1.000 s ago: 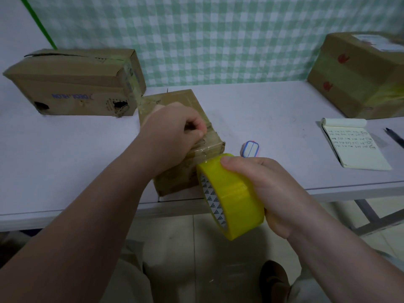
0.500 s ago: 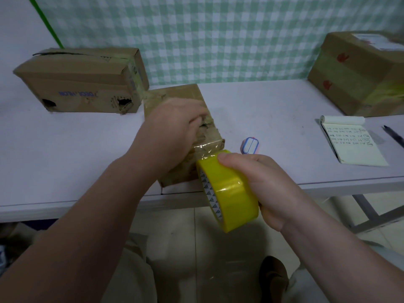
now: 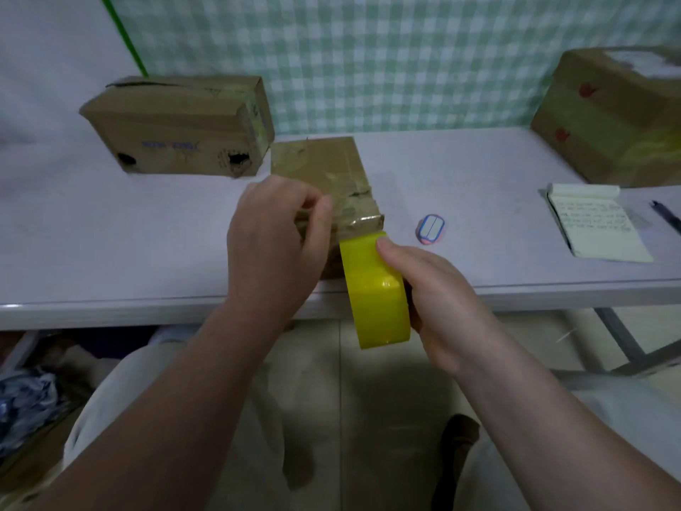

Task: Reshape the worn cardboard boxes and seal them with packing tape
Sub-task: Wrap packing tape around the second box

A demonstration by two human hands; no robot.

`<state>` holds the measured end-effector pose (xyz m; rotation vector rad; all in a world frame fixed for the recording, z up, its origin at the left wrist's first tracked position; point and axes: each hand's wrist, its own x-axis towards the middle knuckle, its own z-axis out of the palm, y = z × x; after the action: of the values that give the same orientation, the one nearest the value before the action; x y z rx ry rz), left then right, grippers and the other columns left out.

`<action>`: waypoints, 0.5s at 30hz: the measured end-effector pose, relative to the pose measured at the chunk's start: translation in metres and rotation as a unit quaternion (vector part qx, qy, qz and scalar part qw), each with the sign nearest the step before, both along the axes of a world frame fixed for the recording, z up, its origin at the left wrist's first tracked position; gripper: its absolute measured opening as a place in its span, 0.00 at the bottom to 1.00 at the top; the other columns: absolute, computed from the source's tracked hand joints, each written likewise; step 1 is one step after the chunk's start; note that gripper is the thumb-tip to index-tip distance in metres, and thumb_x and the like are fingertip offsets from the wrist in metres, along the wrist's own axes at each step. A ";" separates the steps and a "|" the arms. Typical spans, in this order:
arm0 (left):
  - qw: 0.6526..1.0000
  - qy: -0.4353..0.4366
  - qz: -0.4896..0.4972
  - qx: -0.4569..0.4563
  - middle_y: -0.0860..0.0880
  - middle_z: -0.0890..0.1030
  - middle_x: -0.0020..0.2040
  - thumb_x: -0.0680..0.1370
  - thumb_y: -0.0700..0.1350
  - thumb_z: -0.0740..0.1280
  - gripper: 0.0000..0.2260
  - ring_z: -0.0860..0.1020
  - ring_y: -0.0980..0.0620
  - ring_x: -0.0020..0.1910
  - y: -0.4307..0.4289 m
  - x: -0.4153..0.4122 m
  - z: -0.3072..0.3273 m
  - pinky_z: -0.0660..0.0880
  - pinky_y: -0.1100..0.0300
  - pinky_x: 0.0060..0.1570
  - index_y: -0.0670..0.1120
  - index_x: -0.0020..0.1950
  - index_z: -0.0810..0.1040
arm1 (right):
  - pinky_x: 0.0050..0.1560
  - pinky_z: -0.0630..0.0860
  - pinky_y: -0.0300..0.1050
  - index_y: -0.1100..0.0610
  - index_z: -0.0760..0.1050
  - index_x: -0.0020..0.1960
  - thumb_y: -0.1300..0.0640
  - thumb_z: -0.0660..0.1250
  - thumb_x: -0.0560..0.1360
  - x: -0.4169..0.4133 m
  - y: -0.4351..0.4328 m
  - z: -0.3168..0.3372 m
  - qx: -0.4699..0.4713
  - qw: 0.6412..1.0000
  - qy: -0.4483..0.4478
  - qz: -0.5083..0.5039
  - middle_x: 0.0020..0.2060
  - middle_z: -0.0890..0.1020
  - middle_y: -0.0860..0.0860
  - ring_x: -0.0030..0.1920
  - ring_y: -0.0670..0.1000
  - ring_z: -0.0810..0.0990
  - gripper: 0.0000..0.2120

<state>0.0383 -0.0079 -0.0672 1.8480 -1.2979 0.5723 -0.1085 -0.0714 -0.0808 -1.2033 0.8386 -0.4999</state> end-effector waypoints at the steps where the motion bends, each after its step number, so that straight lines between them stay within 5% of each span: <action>1: 1.000 0.000 0.017 -0.013 0.53 0.70 0.32 0.76 0.45 0.64 0.10 0.65 0.56 0.34 0.005 -0.004 -0.002 0.56 0.66 0.36 0.47 0.34 0.72 | 0.37 0.76 0.40 0.58 0.80 0.50 0.45 0.64 0.76 0.000 0.003 -0.001 0.003 1.000 -0.010 0.003 0.42 0.83 0.51 0.41 0.47 0.81 0.16; 3: 0.998 0.051 0.013 0.019 0.54 0.64 0.27 0.77 0.47 0.63 0.16 0.61 0.55 0.28 0.012 -0.010 -0.009 0.57 0.63 0.31 0.46 0.30 0.66 | 0.39 0.77 0.42 0.56 0.79 0.48 0.47 0.64 0.77 0.001 0.009 -0.001 0.003 1.000 -0.029 0.005 0.40 0.83 0.50 0.41 0.47 0.81 0.13; 5: 0.970 0.223 -0.039 0.084 0.51 0.69 0.26 0.79 0.51 0.62 0.20 0.67 0.56 0.28 0.014 -0.014 -0.013 0.63 0.65 0.31 0.45 0.30 0.69 | 0.42 0.77 0.46 0.55 0.79 0.46 0.46 0.63 0.77 0.005 0.016 -0.002 -0.021 0.999 -0.026 0.000 0.39 0.83 0.50 0.41 0.48 0.81 0.13; 6: 0.920 0.372 -0.062 0.108 0.49 0.74 0.30 0.80 0.54 0.61 0.19 0.74 0.54 0.32 0.015 -0.016 -0.011 0.71 0.62 0.35 0.45 0.32 0.73 | 0.44 0.78 0.49 0.56 0.78 0.45 0.45 0.64 0.77 0.009 0.018 -0.003 -0.048 0.999 -0.011 -0.006 0.41 0.83 0.51 0.43 0.50 0.82 0.14; 8: 0.739 0.653 -0.107 0.127 0.46 0.83 0.45 0.78 0.58 0.62 0.15 0.82 0.47 0.47 0.018 -0.014 -0.008 0.78 0.52 0.49 0.47 0.47 0.79 | 0.46 0.77 0.56 0.60 0.76 0.44 0.39 0.63 0.73 0.014 0.024 -0.005 -0.134 0.991 0.024 -0.012 0.40 0.80 0.57 0.43 0.56 0.80 0.22; 9: 0.665 0.724 -0.136 0.126 0.44 0.83 0.51 0.77 0.58 0.62 0.17 0.82 0.44 0.52 0.020 -0.012 -0.008 0.77 0.48 0.55 0.47 0.55 0.79 | 0.42 0.74 0.55 0.63 0.74 0.41 0.37 0.62 0.71 0.016 0.026 -0.005 -0.182 0.983 0.038 -0.009 0.36 0.77 0.58 0.39 0.57 0.77 0.26; 10: 0.625 0.752 -0.168 0.123 0.43 0.83 0.55 0.75 0.57 0.63 0.20 0.81 0.42 0.55 0.022 -0.010 -0.009 0.75 0.45 0.58 0.45 0.59 0.78 | 0.39 0.71 0.52 0.64 0.72 0.38 0.37 0.61 0.71 0.017 0.026 -0.004 -0.230 0.972 0.056 -0.007 0.31 0.73 0.56 0.35 0.54 0.73 0.27; 12: 0.615 0.750 -0.217 0.109 0.39 0.81 0.58 0.74 0.55 0.65 0.23 0.79 0.40 0.58 0.023 -0.004 -0.015 0.73 0.42 0.60 0.42 0.63 0.77 | 0.36 0.68 0.48 0.62 0.69 0.32 0.37 0.62 0.73 0.017 0.021 0.002 -0.317 0.942 0.111 -0.028 0.26 0.71 0.50 0.31 0.49 0.70 0.28; 15: 0.654 0.723 -0.206 0.084 0.36 0.80 0.54 0.70 0.52 0.69 0.25 0.80 0.38 0.50 0.024 0.005 -0.018 0.74 0.41 0.56 0.39 0.62 0.75 | 0.38 0.69 0.48 0.57 0.72 0.32 0.42 0.61 0.77 0.022 -0.004 0.011 -0.456 0.868 0.152 -0.128 0.28 0.75 0.48 0.34 0.50 0.74 0.22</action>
<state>0.0434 0.0161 -0.0856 1.3070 -0.5026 -1.1616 -0.0867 -0.0751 -0.0697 -2.0925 1.0788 -1.0101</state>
